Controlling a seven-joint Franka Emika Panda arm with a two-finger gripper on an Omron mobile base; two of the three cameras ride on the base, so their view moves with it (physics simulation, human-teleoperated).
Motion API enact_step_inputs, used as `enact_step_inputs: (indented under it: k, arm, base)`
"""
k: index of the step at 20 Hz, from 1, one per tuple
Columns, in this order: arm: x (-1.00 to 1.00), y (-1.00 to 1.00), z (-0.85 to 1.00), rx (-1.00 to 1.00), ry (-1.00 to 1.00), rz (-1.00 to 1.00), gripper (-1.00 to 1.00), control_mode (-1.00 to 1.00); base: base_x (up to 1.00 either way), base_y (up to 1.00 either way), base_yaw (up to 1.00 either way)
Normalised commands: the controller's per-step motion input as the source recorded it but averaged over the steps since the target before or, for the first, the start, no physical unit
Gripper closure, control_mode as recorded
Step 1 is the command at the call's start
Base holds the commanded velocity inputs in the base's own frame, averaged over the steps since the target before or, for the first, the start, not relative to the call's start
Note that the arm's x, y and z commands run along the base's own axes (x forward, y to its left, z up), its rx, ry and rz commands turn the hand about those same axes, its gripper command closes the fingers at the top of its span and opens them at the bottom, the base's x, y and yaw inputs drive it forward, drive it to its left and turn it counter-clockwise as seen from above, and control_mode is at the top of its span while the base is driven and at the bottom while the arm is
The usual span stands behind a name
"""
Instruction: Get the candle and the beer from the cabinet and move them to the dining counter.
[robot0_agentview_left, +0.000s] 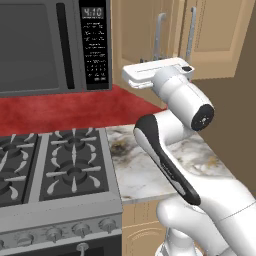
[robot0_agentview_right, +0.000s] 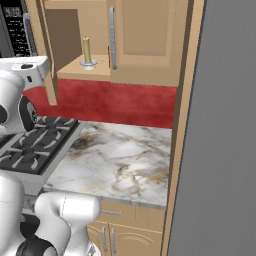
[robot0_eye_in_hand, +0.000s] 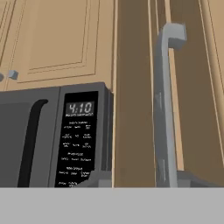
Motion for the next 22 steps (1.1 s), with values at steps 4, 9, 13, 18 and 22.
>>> enact_step_inputs:
  k: [4, 9, 13, 18, 22]
  arm:
    - [-0.05, 0.73, 0.00, -0.03, 0.01, 0.00, 1.00, -1.00]
    - [0.00, 0.67, 0.00, -0.02, 0.02, 0.00, 1.00, -1.00]
    - [0.00, 0.46, 0.00, -0.01, 0.04, 0.00, 1.00, -1.00]
    - [0.00, 0.29, 0.00, 0.00, 0.03, 0.01, 1.00, -1.00]
    - [0.00, 0.13, 0.00, 0.00, 0.01, 0.04, -1.00, -1.00]
  base:
    - [0.00, 0.00, 0.00]
    - [0.00, 0.00, 0.00]
    - [0.00, 0.00, 0.00]
    - [0.00, 0.00, 0.00]
    - [0.00, 0.00, 0.00]
